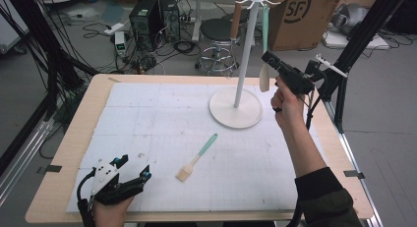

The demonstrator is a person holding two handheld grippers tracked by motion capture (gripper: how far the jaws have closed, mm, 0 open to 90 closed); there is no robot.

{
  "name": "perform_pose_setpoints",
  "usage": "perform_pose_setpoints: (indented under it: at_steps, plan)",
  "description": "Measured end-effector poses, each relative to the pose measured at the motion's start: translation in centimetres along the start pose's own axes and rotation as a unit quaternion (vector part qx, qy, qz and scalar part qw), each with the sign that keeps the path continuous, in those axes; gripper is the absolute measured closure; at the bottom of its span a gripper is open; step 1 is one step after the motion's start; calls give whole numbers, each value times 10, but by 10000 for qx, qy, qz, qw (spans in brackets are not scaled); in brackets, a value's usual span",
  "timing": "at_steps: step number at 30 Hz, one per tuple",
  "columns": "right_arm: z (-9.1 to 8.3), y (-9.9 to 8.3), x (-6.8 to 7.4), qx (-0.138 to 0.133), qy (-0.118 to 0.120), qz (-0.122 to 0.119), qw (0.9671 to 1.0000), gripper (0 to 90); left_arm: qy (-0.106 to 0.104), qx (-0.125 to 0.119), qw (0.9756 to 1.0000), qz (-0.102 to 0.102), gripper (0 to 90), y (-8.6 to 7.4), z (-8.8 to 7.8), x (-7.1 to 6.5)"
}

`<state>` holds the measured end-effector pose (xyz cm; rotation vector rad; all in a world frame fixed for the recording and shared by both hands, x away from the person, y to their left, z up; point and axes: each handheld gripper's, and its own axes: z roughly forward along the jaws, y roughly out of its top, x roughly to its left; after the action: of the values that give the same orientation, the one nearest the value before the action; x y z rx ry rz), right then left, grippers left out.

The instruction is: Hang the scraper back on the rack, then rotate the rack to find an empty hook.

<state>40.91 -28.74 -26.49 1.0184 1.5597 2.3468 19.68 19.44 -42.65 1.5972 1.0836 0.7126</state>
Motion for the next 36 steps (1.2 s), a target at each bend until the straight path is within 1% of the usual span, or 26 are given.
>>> perform_pose_setpoints:
  at_steps: [5,7,10,11,12,13,14,15,17,23,26,27,31,32,33,34,35,36]
  plan:
    - [0,-1,-1,27,-36,2,10000,818,-14,7,10000,-2,208,0,0,0]
    - [0,-1,0,8,-43,49,10000,816,-21,-3,10000,-2,208,0,0,0]
    - [1,-1,-2,20,-67,45,10000,798,-23,-6,10000,-6,208,0,0,0]
    - [2,-2,-1,43,-79,55,9999,763,-19,1,10000,-3,208,0,0,0]
    - [2,-2,-1,70,-141,7,9999,683,-4,-2,10000,-1,208,0,0,0]
    - [3,-3,-1,121,-258,-163,9995,637,-11,-4,10000,-6,208,0,0,0]
    - [3,-3,-1,193,-287,-231,9991,637,-14,-2,10000,0,208,0,0,0]
    - [4,-4,-1,229,-341,-217,9989,630,-25,-5,10000,-6,208,0,0,0]
    - [3,-3,-1,233,-399,-324,9984,603,-33,13,10000,-1,208,0,0,0]
    - [-4,0,1,105,-451,-385,9982,581,-53,14,10000,4,208,0,1,-1]
    - [-7,1,-1,104,-490,-357,9981,550,-69,20,10000,21,208,0,1,-1]
    - [-9,1,-1,119,-512,-308,9981,548,-64,27,10000,27,208,0,1,-1]
    - [-12,2,-4,18,-578,-356,9977,548,-50,22,10000,-38,209,-1,2,0]
    - [-12,4,-4,-33,-583,-367,9976,538,-50,38,10000,-43,209,-1,2,0]
    - [-12,6,-5,-65,-579,-388,9975,473,-52,44,10000,-51,209,-2,2,0]
    - [-11,8,-5,-50,-559,-361,9978,451,-52,40,10000,-59,209,-2,2,1]
    - [-9,12,-5,-62,-496,-362,9981,453,-59,59,10000,-44,209,-2,3,1]
    - [-8,14,-5,-132,-483,-397,9980,495,-61,58,10000,-46,209,-2,3,1]
